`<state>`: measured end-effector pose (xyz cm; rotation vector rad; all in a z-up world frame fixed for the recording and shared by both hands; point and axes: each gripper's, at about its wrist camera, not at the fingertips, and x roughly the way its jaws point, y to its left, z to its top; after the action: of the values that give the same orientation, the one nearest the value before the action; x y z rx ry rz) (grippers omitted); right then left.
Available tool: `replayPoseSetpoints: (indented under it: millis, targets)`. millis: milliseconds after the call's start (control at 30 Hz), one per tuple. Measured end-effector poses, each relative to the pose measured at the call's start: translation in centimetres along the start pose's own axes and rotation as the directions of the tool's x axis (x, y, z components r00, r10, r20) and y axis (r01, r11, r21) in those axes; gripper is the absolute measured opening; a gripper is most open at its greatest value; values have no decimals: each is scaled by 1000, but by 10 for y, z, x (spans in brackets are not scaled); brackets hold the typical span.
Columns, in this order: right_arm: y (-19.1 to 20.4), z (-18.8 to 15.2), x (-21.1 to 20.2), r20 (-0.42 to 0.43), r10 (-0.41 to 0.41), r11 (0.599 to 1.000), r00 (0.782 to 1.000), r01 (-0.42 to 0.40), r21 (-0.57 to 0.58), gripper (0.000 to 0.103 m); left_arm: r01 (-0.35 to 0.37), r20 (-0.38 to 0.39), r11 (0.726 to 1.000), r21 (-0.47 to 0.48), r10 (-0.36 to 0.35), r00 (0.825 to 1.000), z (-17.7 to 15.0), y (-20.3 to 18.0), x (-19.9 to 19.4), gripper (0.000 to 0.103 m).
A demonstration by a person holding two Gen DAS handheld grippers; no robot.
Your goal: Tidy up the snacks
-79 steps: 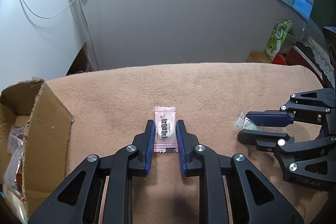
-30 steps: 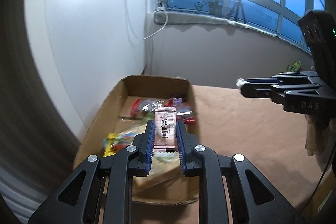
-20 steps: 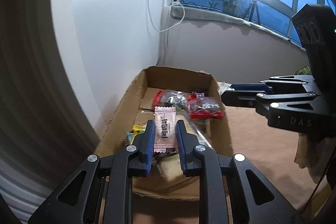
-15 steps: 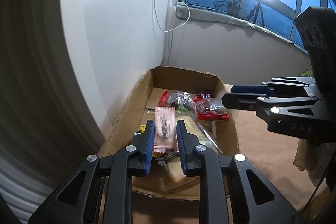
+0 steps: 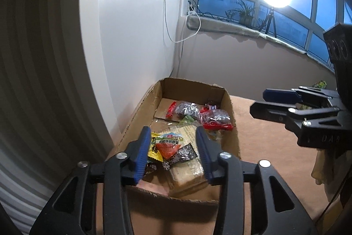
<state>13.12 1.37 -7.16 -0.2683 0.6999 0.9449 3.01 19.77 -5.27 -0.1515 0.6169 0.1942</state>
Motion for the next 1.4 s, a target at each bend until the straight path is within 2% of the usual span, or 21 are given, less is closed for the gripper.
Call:
replayPoseSetpoints:
  millis: [33, 100, 133, 167, 267, 333, 467, 700, 1400]
  targets:
    - [1, -3, -6, 10, -6, 1000, 1000, 6, 1, 59, -6, 12, 1000, 2, 6, 1000, -1, -2, -6, 52]
    - [4, -9, -19, 25, -5, 1000, 1000, 5, 5, 61, -11, 28, 1000, 7, 10, 1000, -3, -6, -15, 52]
    - [4, -13, -25, 34, -8, 1000, 999, 8, 9, 69, -14, 36, 1000, 7, 13, 999, -4, -7, -20, 52]
    - [5, -16, -32, 49, -16, 1000, 999, 15, 13, 73, -16, 42, 1000, 3, 16, 999, -5, -8, -24, 52]
    - [6, -26, -50, 78, -24, 999, 997, 21, 36, 73, -24, 57, 1000, 0, 24, 998, -9, -14, -37, 54]
    - [6, -32, -59, 89, -23, 999, 996, 18, 51, 74, -35, 64, 999, 2, 34, 997, -12, -17, -43, 63]
    - [6, -44, -75, 112, -55, 996, 992, 48, 70, 93, -68, 73, 998, 16, 67, 995, -19, -25, -55, 71]
    - [9, -54, -89, 126, -108, 993, 986, 101, 61, 93, -77, 68, 997, 17, 76, 995, -24, -34, -62, 72]
    - [-1, -64, -97, 129, -124, 990, 984, 113, 83, 93, -85, 79, 996, 10, 84, 993, -23, -37, -68, 72]
